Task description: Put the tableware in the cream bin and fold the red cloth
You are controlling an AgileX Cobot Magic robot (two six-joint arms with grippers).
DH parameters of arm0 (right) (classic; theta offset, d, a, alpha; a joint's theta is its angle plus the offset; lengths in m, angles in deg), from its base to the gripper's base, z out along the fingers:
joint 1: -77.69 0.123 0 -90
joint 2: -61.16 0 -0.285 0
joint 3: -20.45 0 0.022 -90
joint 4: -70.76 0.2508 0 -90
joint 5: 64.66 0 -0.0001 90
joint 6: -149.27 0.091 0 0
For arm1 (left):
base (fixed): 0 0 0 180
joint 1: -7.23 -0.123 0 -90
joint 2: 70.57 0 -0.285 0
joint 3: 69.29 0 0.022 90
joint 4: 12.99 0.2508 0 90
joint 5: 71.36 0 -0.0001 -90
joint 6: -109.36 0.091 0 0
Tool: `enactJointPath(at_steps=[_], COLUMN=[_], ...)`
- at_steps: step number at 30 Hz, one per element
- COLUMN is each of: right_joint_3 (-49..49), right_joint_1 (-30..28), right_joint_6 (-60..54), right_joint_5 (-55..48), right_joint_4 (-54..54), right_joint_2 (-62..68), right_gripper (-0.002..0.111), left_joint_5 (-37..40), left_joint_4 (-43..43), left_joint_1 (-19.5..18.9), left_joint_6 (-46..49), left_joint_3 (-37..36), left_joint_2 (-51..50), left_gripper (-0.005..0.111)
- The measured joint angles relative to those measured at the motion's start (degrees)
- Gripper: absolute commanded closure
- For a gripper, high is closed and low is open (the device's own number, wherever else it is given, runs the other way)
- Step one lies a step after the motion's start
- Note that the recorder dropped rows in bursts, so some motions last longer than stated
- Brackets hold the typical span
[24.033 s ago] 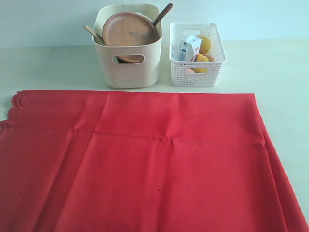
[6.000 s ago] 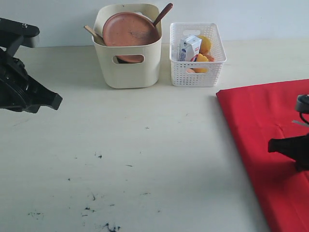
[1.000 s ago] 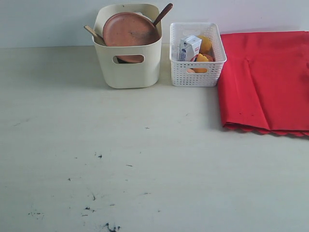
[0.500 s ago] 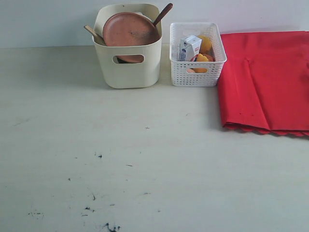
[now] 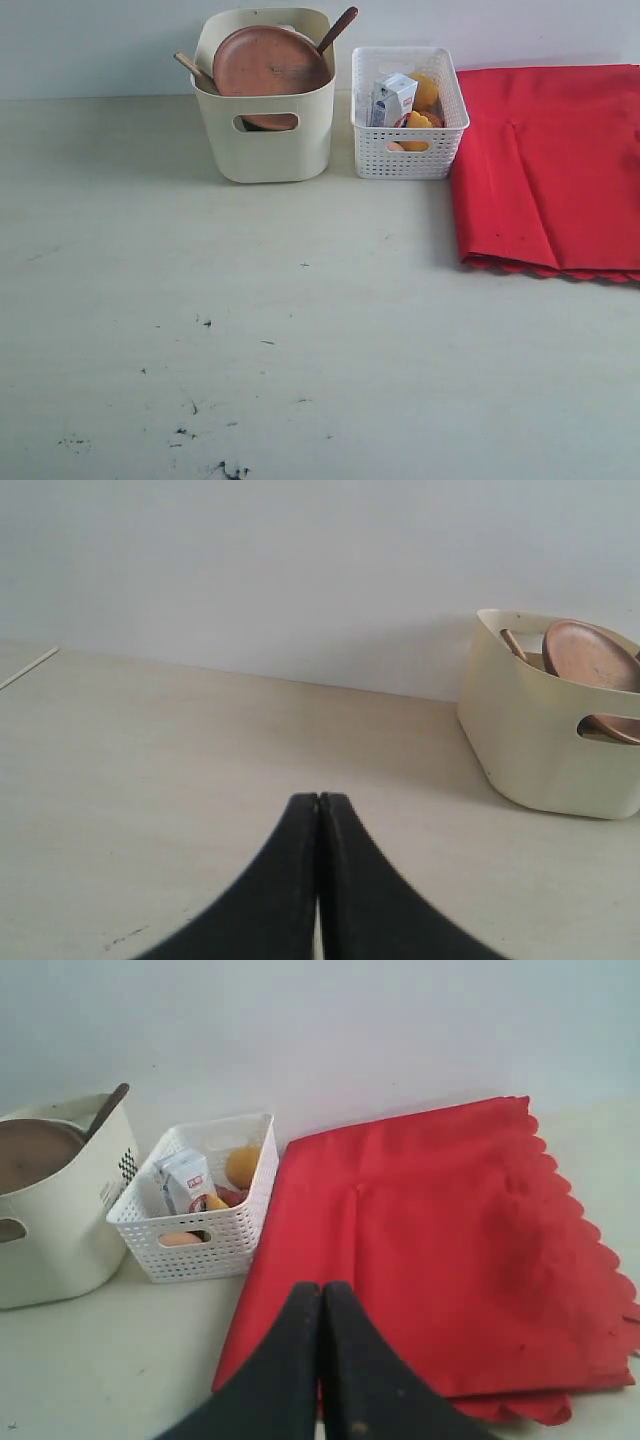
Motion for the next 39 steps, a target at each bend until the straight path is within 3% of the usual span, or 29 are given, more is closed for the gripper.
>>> enactJointPath(at_steps=[9,39], right_joint_3=[11.9,12.1], right_joint_1=[0.2,0.2], right_joint_6=[-1.4,0.4], right_joint_5=[2.7,2.5], right_joint_4=[1.6,1.5], right_joint_2=[-7.6,-12.1], right_gripper=[0.108,0.108], left_joint_5=[0.0,0.0], left_joint_4=[0.0,-0.1], left_joint_1=[0.0,0.0], left_joint_6=[0.0,0.0], left_joint_3=[0.0,0.0], left_joint_2=[0.0,0.0], left_gripper=[0.107,0.107])
